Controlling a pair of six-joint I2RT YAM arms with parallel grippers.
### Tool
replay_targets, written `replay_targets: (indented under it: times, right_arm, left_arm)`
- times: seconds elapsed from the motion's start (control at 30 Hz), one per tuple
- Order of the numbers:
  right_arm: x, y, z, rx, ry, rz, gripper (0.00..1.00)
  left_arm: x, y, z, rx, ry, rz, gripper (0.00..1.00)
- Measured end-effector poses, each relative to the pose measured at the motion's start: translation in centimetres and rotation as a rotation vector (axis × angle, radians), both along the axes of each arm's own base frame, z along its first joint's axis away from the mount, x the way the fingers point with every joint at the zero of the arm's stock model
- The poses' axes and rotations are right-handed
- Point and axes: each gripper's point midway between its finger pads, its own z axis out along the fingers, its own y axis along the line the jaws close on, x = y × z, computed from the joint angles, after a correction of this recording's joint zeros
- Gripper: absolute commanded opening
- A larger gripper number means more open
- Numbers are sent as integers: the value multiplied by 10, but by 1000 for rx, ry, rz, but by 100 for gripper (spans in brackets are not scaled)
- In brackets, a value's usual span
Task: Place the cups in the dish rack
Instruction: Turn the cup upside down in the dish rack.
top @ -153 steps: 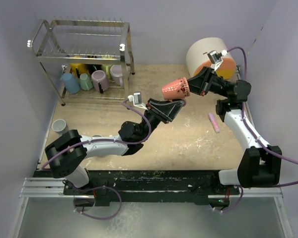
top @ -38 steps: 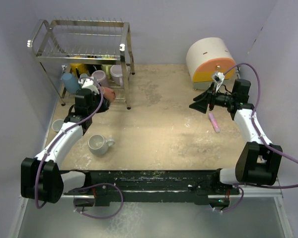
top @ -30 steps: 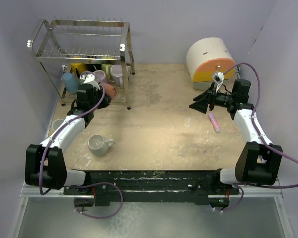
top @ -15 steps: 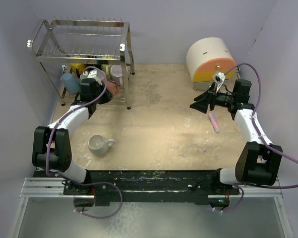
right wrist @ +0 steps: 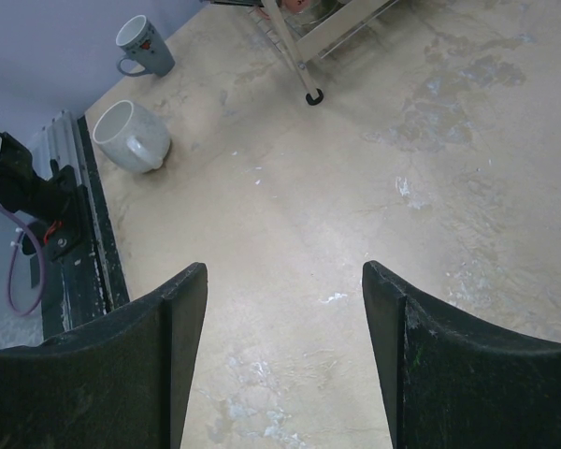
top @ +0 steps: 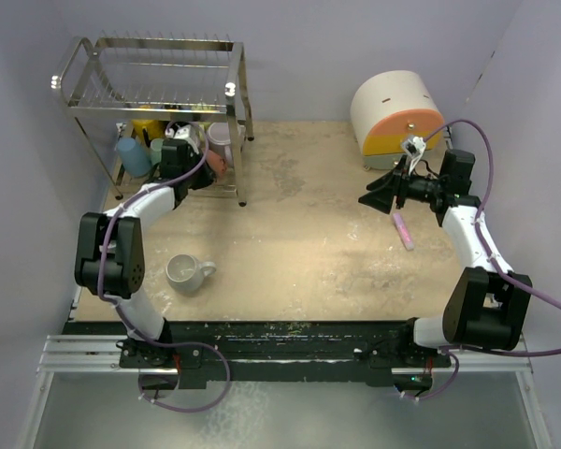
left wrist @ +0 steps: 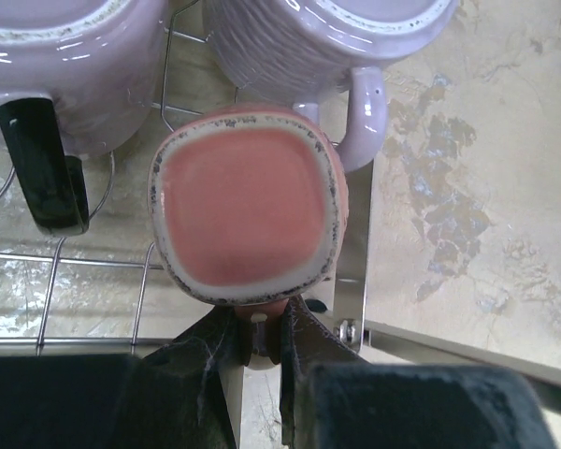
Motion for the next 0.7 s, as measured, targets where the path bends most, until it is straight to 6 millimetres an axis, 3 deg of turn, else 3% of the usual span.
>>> replay_targets:
  times: [0.5,0.7]
  right_arm:
    - [0,0,0,0,0,-1,69]
    - [0,0,0,0,0,-1,69]
  left_arm:
    - [22,14,-13,84,38,49,0]
    - [28,14,-16,105,46,35,5]
